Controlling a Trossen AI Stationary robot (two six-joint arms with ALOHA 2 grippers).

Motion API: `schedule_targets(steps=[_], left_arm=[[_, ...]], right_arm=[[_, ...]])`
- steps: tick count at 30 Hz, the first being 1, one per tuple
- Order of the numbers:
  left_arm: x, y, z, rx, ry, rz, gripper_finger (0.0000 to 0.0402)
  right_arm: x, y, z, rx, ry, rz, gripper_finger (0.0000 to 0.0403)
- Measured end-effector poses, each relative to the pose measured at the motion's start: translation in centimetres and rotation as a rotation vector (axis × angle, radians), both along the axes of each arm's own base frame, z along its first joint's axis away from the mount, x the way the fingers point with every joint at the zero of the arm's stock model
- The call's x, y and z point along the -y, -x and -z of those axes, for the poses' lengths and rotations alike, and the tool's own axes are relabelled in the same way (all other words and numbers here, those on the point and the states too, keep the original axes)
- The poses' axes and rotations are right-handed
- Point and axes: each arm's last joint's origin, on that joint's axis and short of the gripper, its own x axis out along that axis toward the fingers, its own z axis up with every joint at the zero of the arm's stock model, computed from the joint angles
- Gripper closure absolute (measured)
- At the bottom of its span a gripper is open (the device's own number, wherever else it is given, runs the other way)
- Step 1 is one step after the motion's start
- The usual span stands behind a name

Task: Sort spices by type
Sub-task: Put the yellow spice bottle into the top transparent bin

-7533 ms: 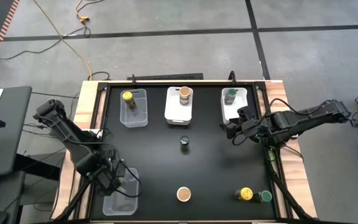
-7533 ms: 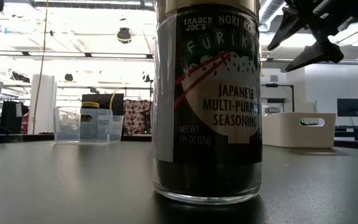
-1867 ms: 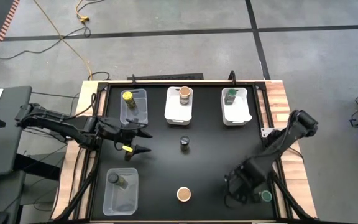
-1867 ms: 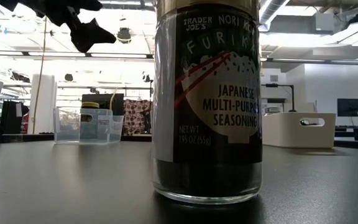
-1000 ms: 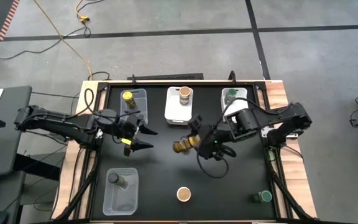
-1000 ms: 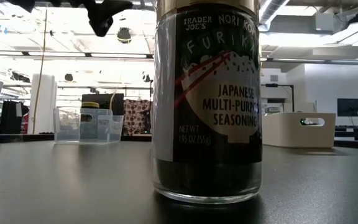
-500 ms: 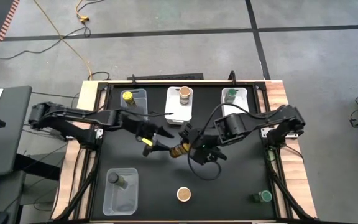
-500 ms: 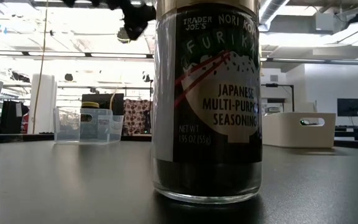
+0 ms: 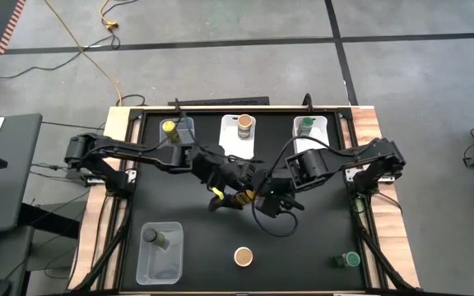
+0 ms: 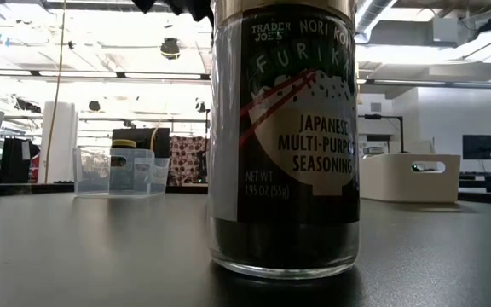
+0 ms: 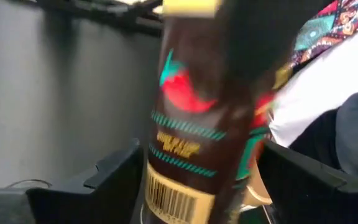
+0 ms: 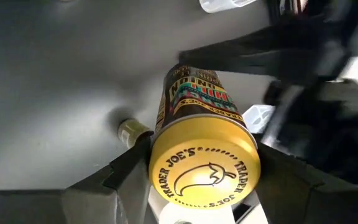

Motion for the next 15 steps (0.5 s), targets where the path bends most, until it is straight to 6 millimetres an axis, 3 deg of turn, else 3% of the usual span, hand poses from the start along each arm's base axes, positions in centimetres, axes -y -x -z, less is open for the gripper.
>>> schedule_targets(steps=[9, 15], left_arm=[[-0.06, -0.86, 0.46, -0.006, -0.004, 0.001, 0.0190], [-0.11, -0.80, 0.33, -0.001, -0.007, -0.003, 0.0191]], right_arm=[[0.22, 0.41, -0.10, -0.021, 0.015, -0.005, 0.0138], [0.44, 0.42, -0.12, -0.022, 0.018, 0.004, 0.0138]])
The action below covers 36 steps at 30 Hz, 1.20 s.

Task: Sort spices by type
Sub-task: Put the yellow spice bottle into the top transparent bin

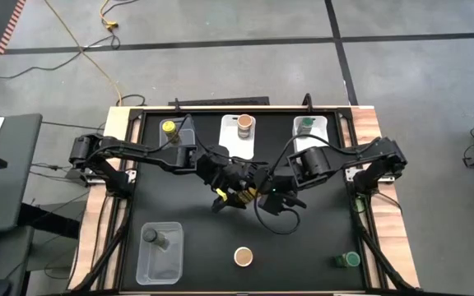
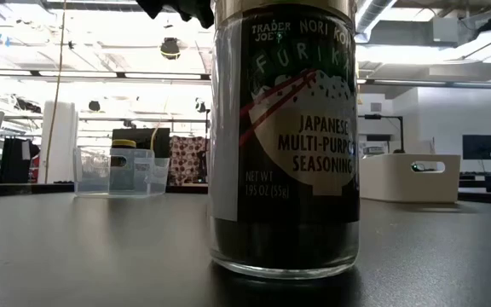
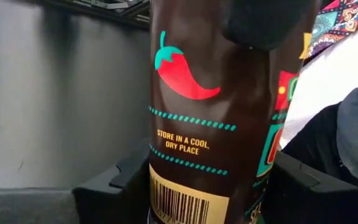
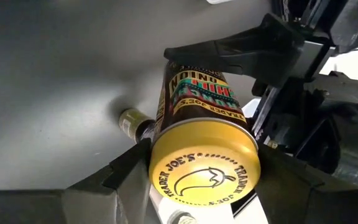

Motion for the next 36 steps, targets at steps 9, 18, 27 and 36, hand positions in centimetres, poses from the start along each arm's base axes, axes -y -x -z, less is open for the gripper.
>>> schedule_targets(steps=[9, 18, 27, 36], left_arm=[[0.0, 0.0, 0.0, 0.001, -0.003, -0.005, 0.0177], [0.0, 0.0, 0.0, 0.002, -0.003, -0.005, 0.0180], [-0.2, 0.0, -0.1, 0.007, -0.025, -0.049, 0.0180], [-0.4, -0.4, -0.3, 0.069, -0.114, -0.098, 0.0180]], right_arm=[[0.0, 0.0, 0.0, -0.004, -0.003, 0.014, 0.0137], [0.0, 0.0, 0.0, -0.002, -0.008, 0.022, 0.0125], [0.5, 0.7, -0.7, 0.038, 0.051, 0.103, 0.0064], [1.6, 4.7, -2.6, -0.005, -0.318, 0.541, 0.0051]])
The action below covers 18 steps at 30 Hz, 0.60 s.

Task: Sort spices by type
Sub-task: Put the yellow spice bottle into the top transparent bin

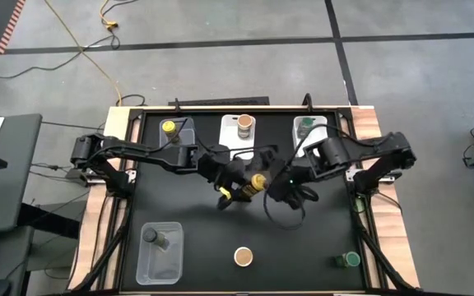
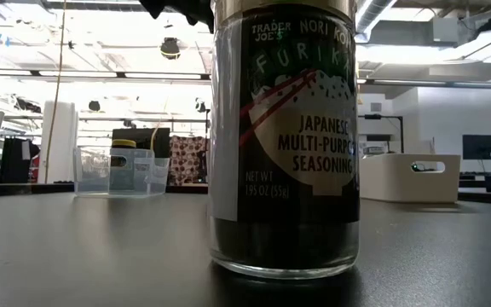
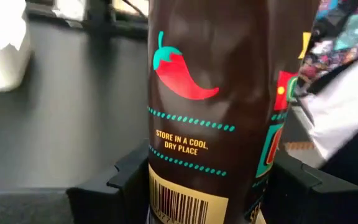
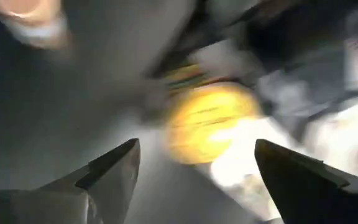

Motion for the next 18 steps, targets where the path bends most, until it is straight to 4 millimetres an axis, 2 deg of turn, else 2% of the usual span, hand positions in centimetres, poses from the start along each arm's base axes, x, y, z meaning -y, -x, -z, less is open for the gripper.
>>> schedule_targets(steps=[2, 4, 6, 9, 11, 15, 18], left_arm=[[-0.1, -0.1, -0.2, 0.033, -0.016, -0.026, 0.0180], [-0.1, -0.2, -0.7, 0.087, -0.039, -0.032, 0.0180], [-0.2, -0.3, -1.1, 0.131, -0.076, -0.049, 0.0180], [-0.2, -0.4, -1.2, 0.163, -0.103, -0.052, 0.0180], [-0.2, -0.4, -1.2, 0.160, -0.107, -0.054, 0.0180], [-0.3, -0.4, -1.3, 0.171, -0.110, -0.069, 0.0180], [-0.4, -0.5, -1.6, 0.199, -0.115, -0.084, 0.0180]], right_arm=[[0.1, 1.0, 0.0, -0.062, -0.195, 0.178, 0.0051], [0.8, 4.6, -1.2, -0.099, -0.335, 0.333, 0.0051], [0.9, 6.1, -1.8, -0.035, -0.408, 0.458, 0.0051], [0.5, 7.7, 0.3, -0.042, -0.325, 0.647, 0.0051], [-0.2, 7.8, 1.4, 0.048, -0.303, 0.736, 0.0051], [1.0, 13.7, 1.2, 0.203, -0.407, 0.899, 0.0051], [0.6, 14.7, 3.6, 0.266, -0.481, 0.981, 0.0051]])
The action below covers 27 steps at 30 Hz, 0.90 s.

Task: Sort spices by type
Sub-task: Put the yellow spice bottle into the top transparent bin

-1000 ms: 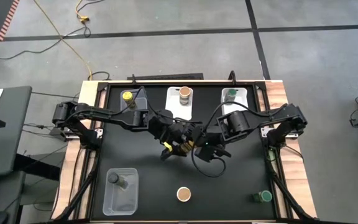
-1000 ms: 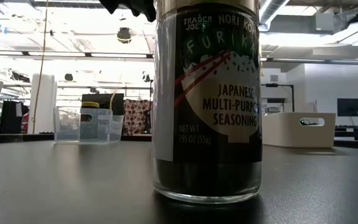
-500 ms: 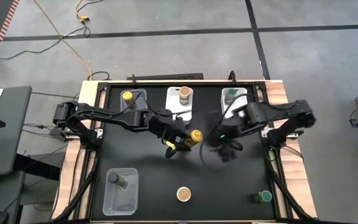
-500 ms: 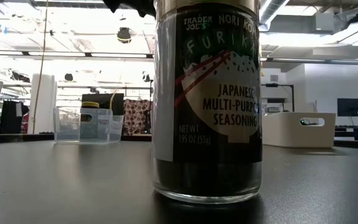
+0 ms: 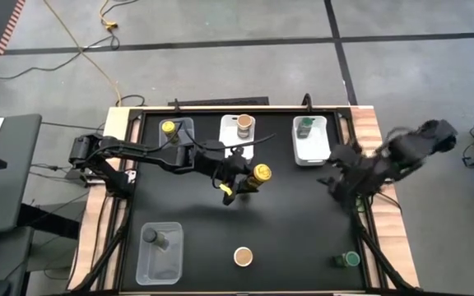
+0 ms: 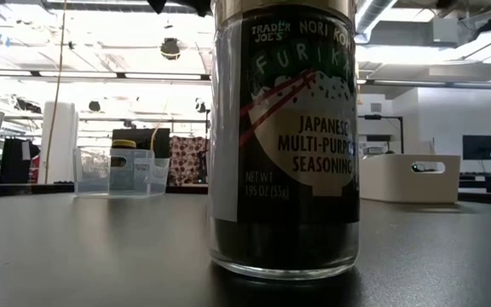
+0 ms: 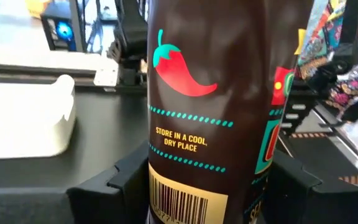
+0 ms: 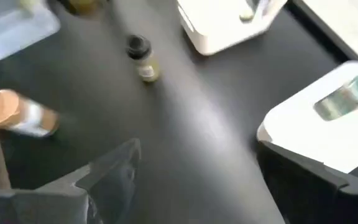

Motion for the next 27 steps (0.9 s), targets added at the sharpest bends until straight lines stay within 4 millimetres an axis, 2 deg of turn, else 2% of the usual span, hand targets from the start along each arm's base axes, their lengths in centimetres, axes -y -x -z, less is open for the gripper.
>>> schedule_targets(steps=[6, 10, 16, 23, 27], left_arm=[[-0.1, -0.1, -0.1, 0.012, -0.011, -0.044, 0.0180], [-0.2, -0.2, -0.7, 0.080, -0.013, -0.065, 0.0180], [-0.2, -0.3, -1.8, 0.186, -0.006, -0.078, 0.0180], [-0.3, -0.3, -2.2, 0.229, 0.022, -0.128, 0.0180], [-0.4, -0.3, -2.2, 0.220, 0.041, -0.138, 0.0180]], right_arm=[[-0.6, 0.7, 4.1, 0.245, 0.069, 0.125, 0.0051], [-1.5, -0.6, 7.3, 0.392, 0.142, 0.219, 0.0051], [-2.2, -2.1, 9.9, 0.456, 0.199, 0.223, 0.0051], [-2.3, -4.0, 10.7, 0.546, 0.231, 0.238, 0.0060], [-2.1, -4.9, 9.5, 0.616, 0.265, 0.199, 0.0077]])
